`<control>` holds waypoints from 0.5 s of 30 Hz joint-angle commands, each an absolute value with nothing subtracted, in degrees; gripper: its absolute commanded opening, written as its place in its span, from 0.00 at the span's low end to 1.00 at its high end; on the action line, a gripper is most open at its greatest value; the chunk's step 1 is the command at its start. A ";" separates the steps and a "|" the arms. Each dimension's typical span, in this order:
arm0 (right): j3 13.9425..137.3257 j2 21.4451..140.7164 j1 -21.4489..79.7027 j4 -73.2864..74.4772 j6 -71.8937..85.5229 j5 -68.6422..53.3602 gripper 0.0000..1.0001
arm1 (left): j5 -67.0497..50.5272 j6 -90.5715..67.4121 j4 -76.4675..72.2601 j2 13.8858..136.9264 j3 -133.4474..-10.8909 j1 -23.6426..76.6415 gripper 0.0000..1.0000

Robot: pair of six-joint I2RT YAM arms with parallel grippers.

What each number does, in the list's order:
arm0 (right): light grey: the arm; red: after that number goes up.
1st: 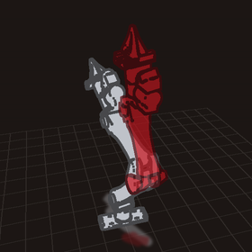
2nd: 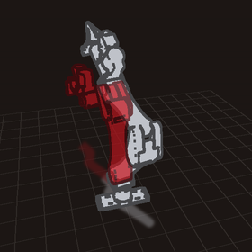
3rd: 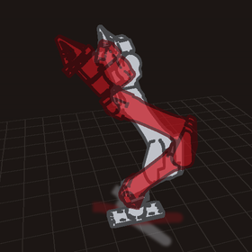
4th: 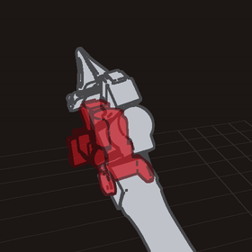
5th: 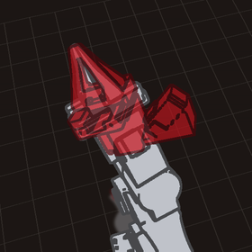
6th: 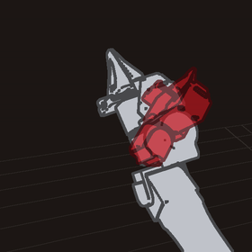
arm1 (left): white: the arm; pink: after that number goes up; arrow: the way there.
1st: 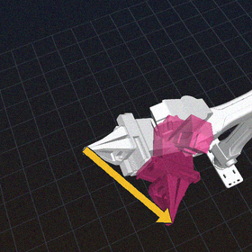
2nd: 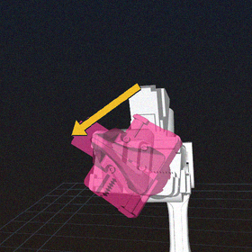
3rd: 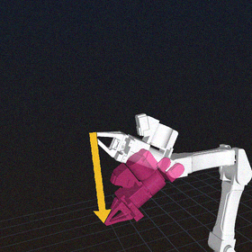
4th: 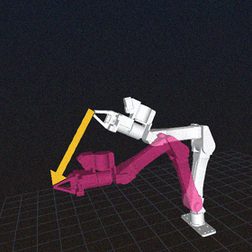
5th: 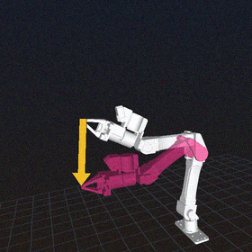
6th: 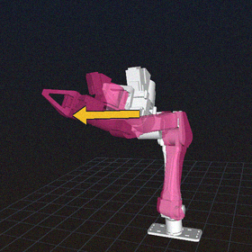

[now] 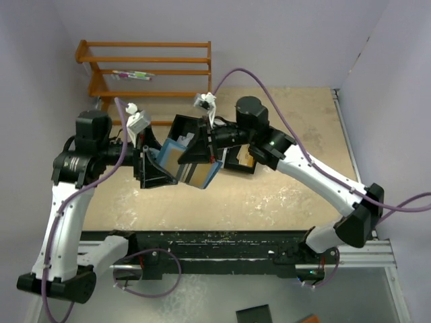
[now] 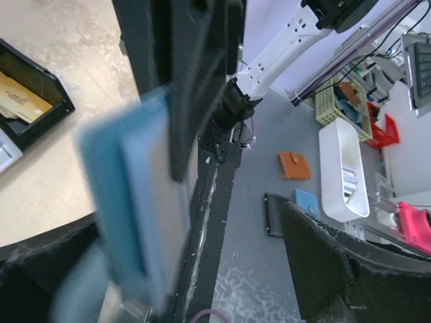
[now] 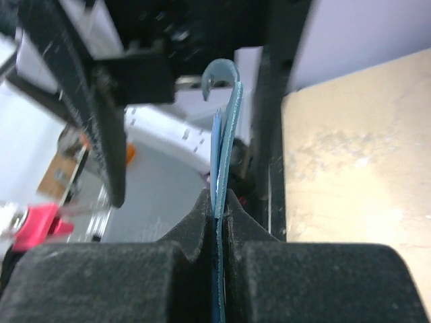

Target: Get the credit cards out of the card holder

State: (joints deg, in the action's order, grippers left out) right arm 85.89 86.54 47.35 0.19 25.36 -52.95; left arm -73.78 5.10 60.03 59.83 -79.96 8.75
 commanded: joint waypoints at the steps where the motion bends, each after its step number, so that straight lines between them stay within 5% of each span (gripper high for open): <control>1: 78.62 76.86 47.34 -20.65 37.55 -33.92 0.00 | -70.93 -10.17 38.89 51.54 -75.38 8.96 0.99; 8: 59.12 68.08 48.95 -53.00 54.73 -11.78 0.00 | -70.95 -18.89 31.79 49.25 -72.70 8.96 0.92; 15: 54.91 69.00 56.14 -58.17 54.76 -2.51 0.00 | -70.49 -33.52 17.45 47.42 -68.27 8.96 0.82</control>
State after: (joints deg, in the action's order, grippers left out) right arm 55.53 68.79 52.77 -47.24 51.77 -11.14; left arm -71.16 -23.42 28.64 48.21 -69.58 8.78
